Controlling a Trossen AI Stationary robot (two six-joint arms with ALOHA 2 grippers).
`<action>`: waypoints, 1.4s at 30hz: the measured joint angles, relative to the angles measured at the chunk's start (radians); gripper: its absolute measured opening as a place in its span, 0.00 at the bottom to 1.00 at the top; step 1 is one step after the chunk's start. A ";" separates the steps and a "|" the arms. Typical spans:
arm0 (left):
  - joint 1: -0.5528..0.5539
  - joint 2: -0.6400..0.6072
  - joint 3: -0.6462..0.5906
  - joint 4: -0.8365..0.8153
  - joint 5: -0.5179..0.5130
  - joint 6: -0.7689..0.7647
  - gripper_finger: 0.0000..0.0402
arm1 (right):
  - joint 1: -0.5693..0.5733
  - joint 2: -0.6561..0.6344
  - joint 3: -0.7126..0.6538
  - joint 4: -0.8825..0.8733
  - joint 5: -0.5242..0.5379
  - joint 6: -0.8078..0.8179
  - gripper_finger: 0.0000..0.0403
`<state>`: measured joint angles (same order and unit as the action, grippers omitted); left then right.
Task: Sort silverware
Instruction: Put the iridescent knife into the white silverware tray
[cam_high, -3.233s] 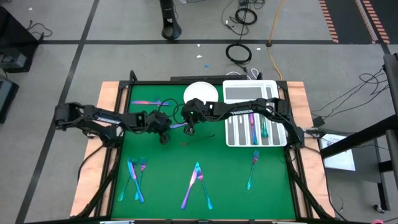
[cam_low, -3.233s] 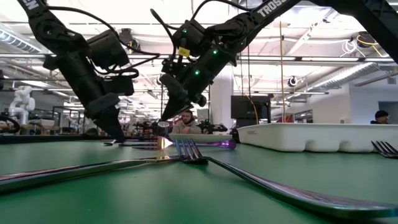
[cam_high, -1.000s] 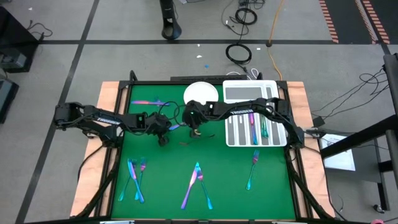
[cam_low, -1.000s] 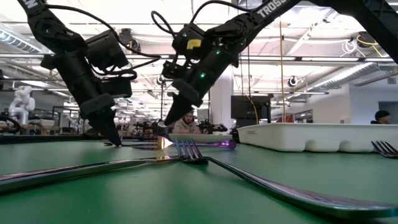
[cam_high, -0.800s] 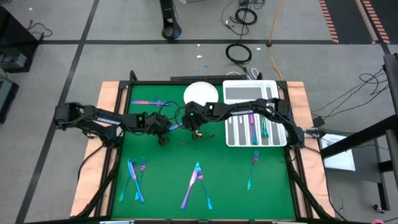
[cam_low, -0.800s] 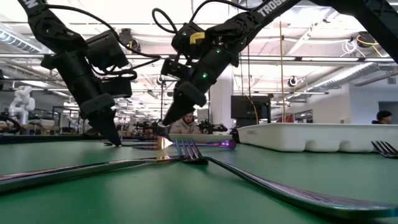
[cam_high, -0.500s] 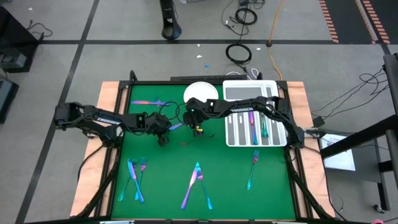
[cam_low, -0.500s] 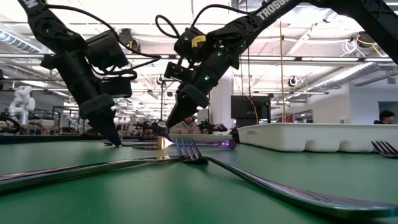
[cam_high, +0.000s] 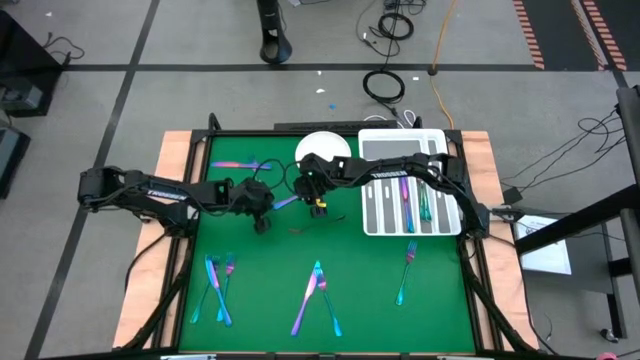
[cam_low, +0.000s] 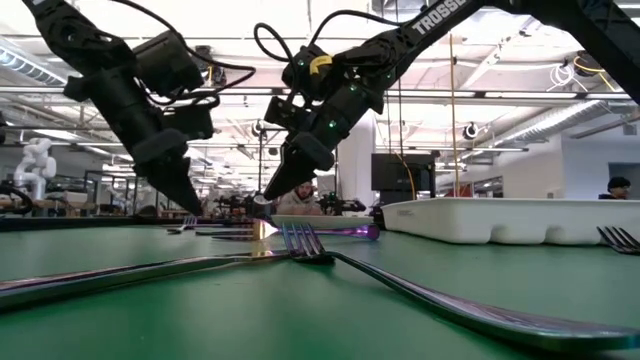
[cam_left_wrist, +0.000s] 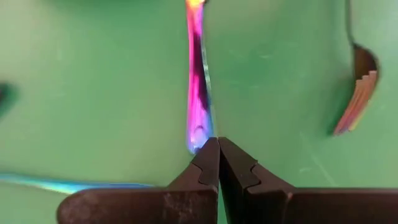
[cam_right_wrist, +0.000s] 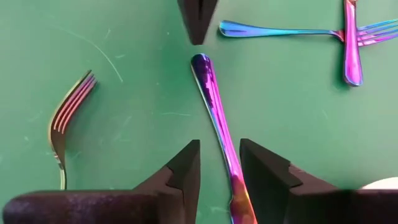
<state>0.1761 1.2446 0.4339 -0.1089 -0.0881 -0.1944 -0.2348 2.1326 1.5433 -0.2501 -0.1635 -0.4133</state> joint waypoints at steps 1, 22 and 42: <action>0.000 0.000 0.000 0.004 -0.009 0.000 0.00 | 0.000 0.000 0.000 0.000 0.000 0.000 0.25; 0.000 0.083 -0.013 0.057 -0.029 -0.018 0.00 | 0.001 0.000 0.000 0.030 0.000 0.011 0.25; 0.001 0.120 -0.010 0.029 -0.020 -0.030 0.00 | -0.053 0.045 -0.001 0.056 -0.132 -0.040 0.25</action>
<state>0.1768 1.3647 0.4244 -0.0802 -0.1076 -0.2241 -0.2883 2.1778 1.5427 -0.1939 -0.2954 -0.4535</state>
